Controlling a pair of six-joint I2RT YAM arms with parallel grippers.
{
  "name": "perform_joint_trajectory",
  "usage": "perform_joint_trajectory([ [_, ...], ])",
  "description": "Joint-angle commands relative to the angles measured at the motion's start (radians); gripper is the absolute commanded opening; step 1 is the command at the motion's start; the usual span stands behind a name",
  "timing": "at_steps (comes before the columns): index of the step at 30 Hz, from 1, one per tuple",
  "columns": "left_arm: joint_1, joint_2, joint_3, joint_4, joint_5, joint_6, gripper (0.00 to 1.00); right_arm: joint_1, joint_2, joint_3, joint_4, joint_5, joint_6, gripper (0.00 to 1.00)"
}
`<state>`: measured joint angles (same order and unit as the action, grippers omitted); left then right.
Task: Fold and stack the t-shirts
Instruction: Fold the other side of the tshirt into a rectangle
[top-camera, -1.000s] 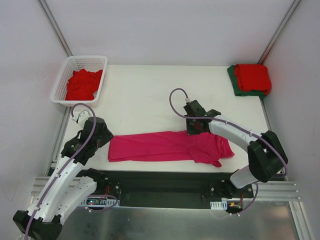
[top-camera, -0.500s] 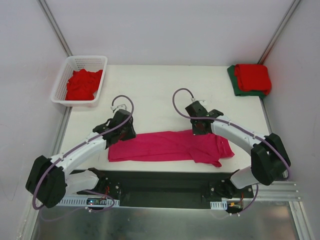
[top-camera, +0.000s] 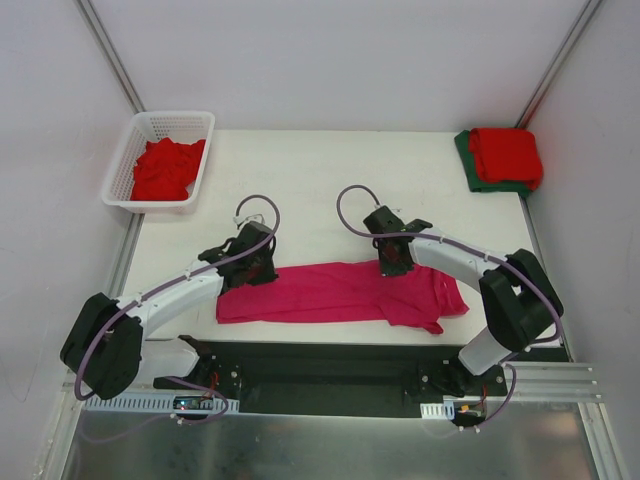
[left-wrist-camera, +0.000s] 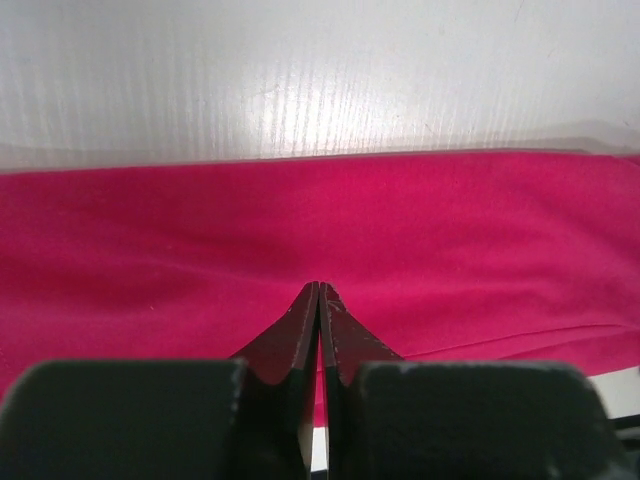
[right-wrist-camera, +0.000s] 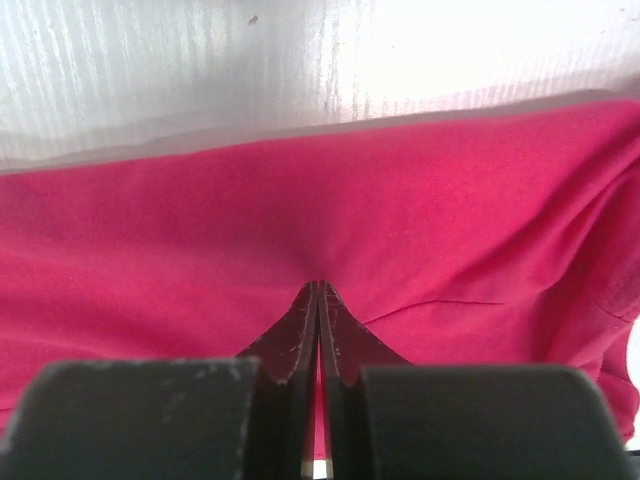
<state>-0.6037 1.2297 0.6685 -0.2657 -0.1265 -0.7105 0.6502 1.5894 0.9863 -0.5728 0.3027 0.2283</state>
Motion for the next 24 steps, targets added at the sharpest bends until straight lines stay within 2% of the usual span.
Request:
perform_joint_trajectory([
  [1, -0.024, 0.011, -0.012, -0.024, 0.039, -0.024, 0.00, -0.004, 0.006, -0.001, 0.013, -0.027, 0.019, 0.01],
  [8, -0.048, 0.020, -0.036, -0.070, 0.028, -0.058, 0.00, -0.003, 0.020, -0.005, 0.021, -0.033, 0.017, 0.01],
  [24, -0.050, 0.281, 0.037, -0.073, 0.024, -0.064, 0.00, -0.006, 0.193, 0.067, 0.045, -0.068, -0.007, 0.01],
])
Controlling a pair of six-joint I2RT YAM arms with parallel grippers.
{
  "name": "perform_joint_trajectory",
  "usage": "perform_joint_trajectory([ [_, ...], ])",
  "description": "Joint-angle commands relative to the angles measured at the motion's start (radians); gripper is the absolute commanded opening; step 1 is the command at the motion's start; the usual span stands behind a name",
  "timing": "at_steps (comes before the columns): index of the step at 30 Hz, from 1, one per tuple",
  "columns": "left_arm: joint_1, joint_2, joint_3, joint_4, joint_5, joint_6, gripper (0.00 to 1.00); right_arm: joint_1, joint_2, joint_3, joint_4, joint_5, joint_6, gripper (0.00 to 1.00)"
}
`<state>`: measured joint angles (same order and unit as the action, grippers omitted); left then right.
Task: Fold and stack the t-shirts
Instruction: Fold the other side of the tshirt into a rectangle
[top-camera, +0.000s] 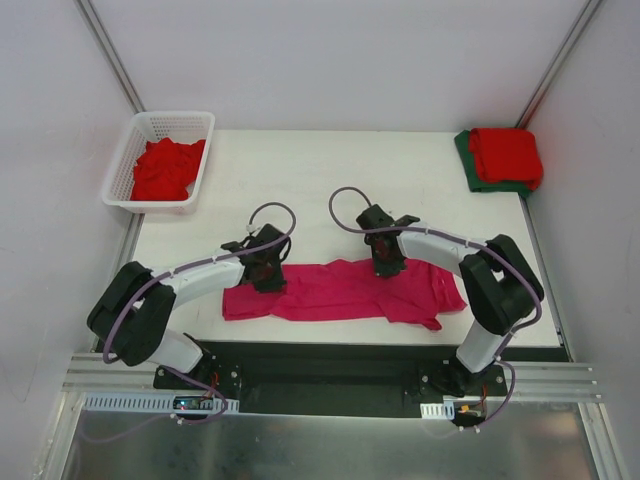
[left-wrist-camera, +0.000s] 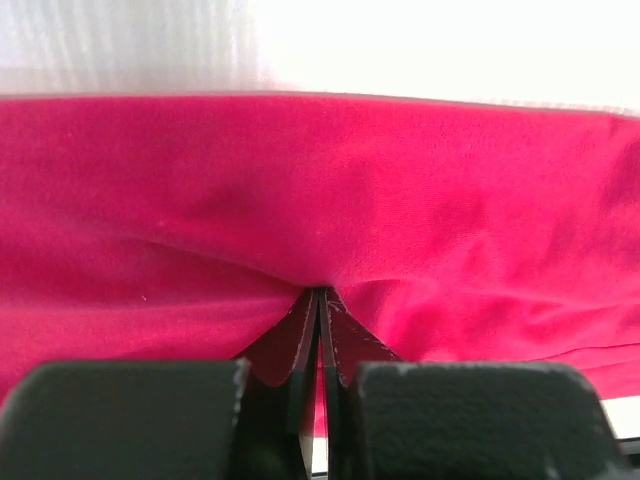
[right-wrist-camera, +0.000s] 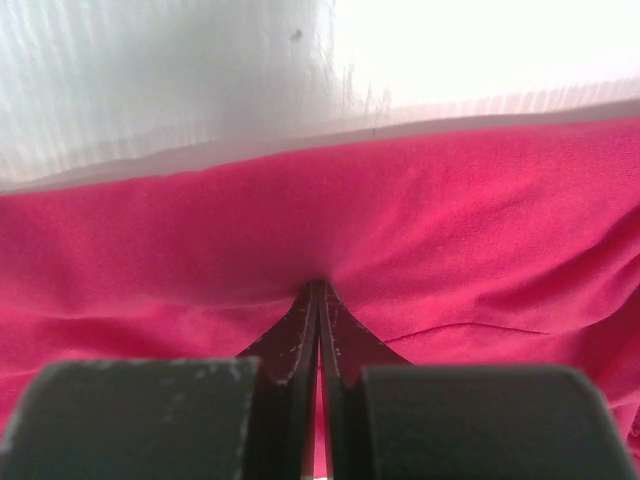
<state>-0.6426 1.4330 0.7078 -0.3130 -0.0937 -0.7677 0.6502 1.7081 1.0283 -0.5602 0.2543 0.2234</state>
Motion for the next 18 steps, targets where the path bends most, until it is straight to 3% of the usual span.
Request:
perform_joint_trajectory([
  [1, -0.011, 0.084, 0.005, -0.028, -0.009, -0.007, 0.00, -0.009, 0.082, 0.041, 0.028, -0.018, -0.005, 0.01],
  [11, 0.015, 0.125, 0.073, -0.077, -0.069, 0.031, 0.00, -0.081, 0.150, 0.114, 0.006, -0.010, -0.019, 0.02],
  [18, 0.119, 0.145, 0.133, -0.100, -0.077, 0.109, 0.00, -0.133, 0.168, 0.153, -0.001, -0.012, -0.055, 0.01],
])
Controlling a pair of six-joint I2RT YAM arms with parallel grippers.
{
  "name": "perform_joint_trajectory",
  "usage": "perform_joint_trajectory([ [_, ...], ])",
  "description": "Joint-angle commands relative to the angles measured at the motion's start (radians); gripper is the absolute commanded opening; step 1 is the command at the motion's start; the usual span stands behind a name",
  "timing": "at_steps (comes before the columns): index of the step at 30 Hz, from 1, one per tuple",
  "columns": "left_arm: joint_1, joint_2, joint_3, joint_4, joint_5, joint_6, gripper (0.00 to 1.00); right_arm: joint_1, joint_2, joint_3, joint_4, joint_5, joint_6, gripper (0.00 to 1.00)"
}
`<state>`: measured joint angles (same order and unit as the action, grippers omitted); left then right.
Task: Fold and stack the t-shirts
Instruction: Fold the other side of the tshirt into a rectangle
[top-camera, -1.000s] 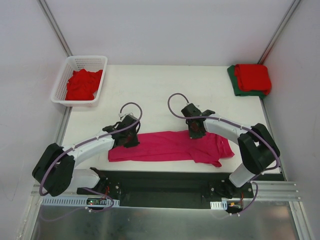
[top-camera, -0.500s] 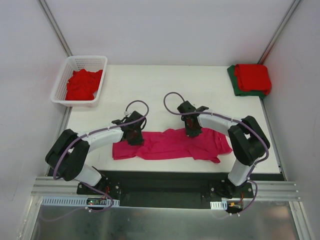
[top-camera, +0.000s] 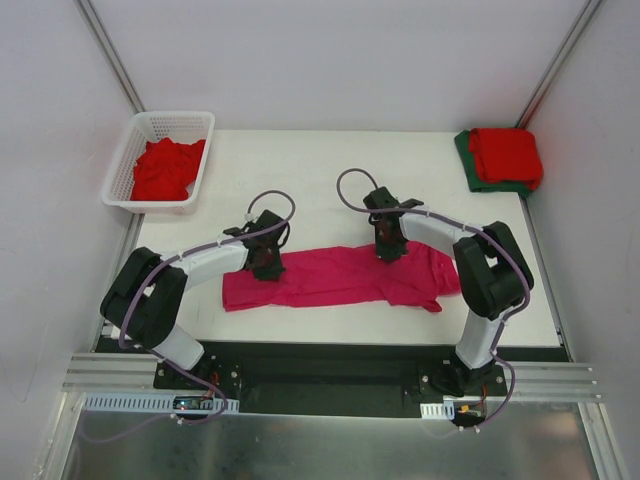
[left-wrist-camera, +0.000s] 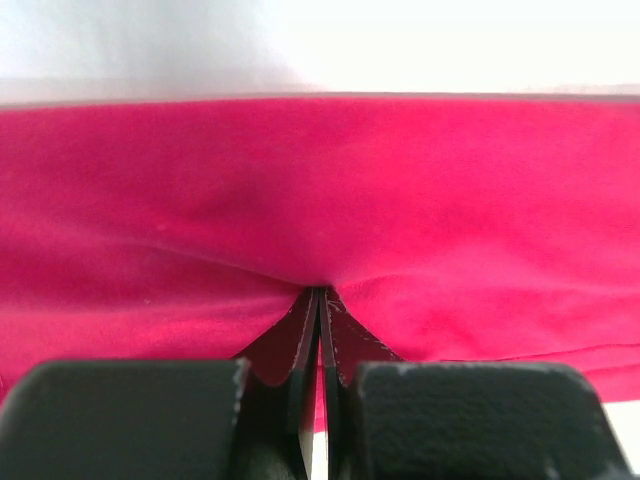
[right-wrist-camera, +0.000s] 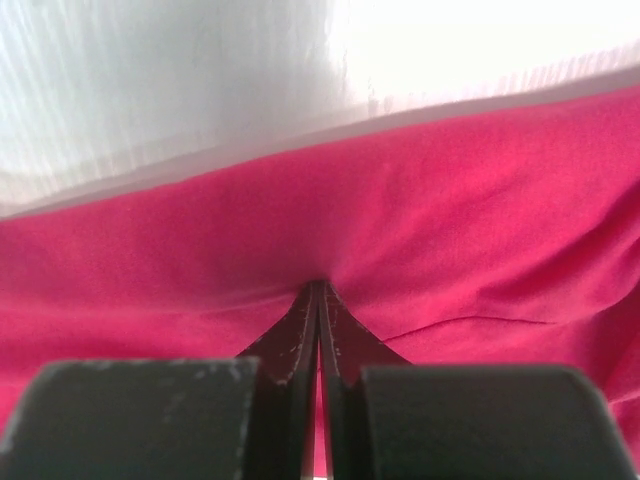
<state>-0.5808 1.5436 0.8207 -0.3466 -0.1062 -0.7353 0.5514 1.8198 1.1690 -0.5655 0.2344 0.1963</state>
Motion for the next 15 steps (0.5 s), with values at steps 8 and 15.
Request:
perform_joint_trajectory([
  [8, 0.084, 0.084, 0.130, -0.098, -0.113, 0.155, 0.00, -0.059, 0.078, 0.037, 0.006, 0.006, -0.044, 0.01],
  [15, 0.096, 0.089, 0.146, -0.104, -0.128, 0.169, 0.00, -0.071, 0.084, 0.047, 0.004, 0.002, -0.047, 0.01],
])
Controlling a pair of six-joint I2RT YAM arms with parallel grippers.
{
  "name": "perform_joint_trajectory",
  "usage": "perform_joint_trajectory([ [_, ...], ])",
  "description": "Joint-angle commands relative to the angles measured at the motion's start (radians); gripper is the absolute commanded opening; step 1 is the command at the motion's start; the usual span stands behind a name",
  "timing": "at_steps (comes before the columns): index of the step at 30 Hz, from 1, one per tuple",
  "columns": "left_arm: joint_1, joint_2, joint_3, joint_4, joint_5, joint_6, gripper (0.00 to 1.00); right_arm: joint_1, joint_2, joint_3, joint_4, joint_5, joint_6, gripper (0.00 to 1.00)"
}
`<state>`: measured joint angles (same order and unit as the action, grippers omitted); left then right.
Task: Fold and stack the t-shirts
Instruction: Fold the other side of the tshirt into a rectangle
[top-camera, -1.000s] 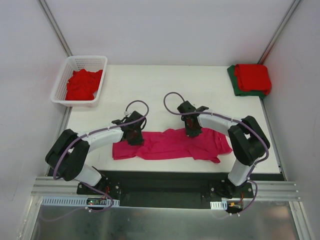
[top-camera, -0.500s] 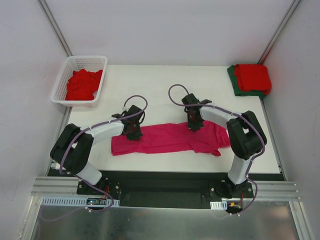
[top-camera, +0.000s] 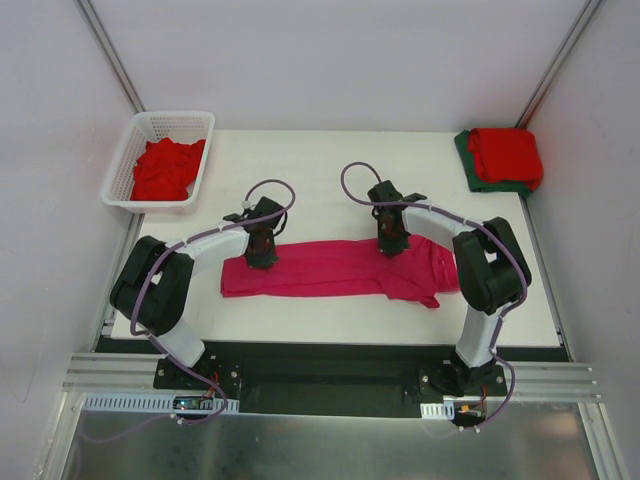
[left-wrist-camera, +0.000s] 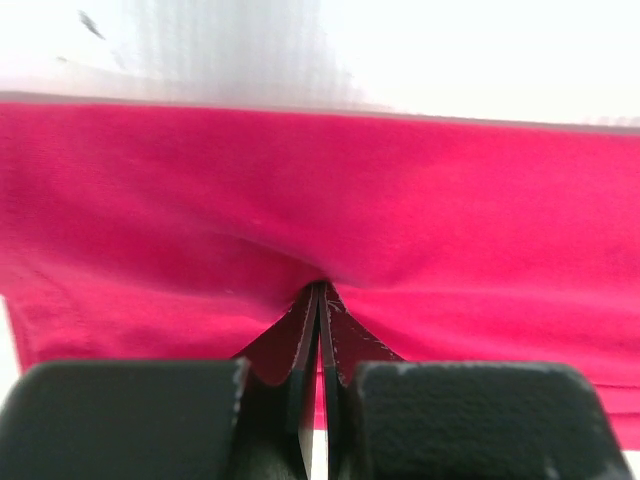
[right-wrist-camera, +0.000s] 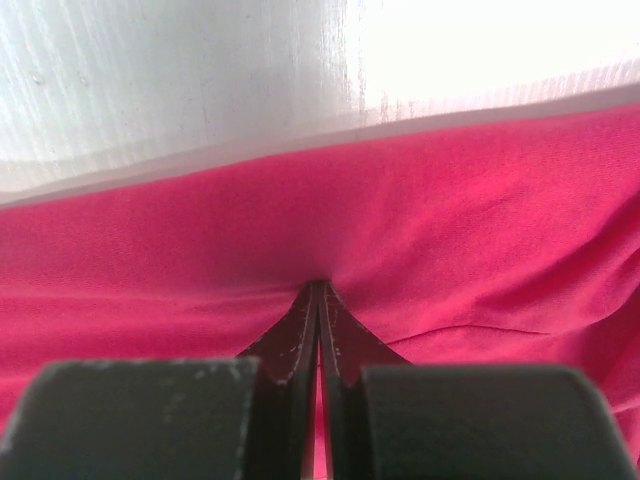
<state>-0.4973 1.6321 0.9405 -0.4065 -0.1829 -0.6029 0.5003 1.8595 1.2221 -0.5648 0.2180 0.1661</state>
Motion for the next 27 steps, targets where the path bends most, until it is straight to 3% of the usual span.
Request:
perform_joint_trajectory([
  [1, 0.013, -0.006, 0.018, -0.043, -0.056, 0.037, 0.00, -0.020, 0.038, -0.006, 0.003, 0.018, -0.017, 0.01],
  [9, 0.019, -0.061, -0.011, -0.045, -0.069, 0.037, 0.00, -0.022, -0.009, -0.021, -0.003, 0.009, -0.016, 0.01],
  [19, -0.012, -0.320, 0.066, -0.071, -0.040, 0.075, 0.00, -0.020, -0.223, -0.035, -0.033, 0.026, -0.031, 0.02],
  [27, -0.170, -0.186, 0.116, 0.047, 0.014, 0.034, 0.00, -0.026, -0.278, -0.059, -0.064, 0.092, -0.020, 0.01],
])
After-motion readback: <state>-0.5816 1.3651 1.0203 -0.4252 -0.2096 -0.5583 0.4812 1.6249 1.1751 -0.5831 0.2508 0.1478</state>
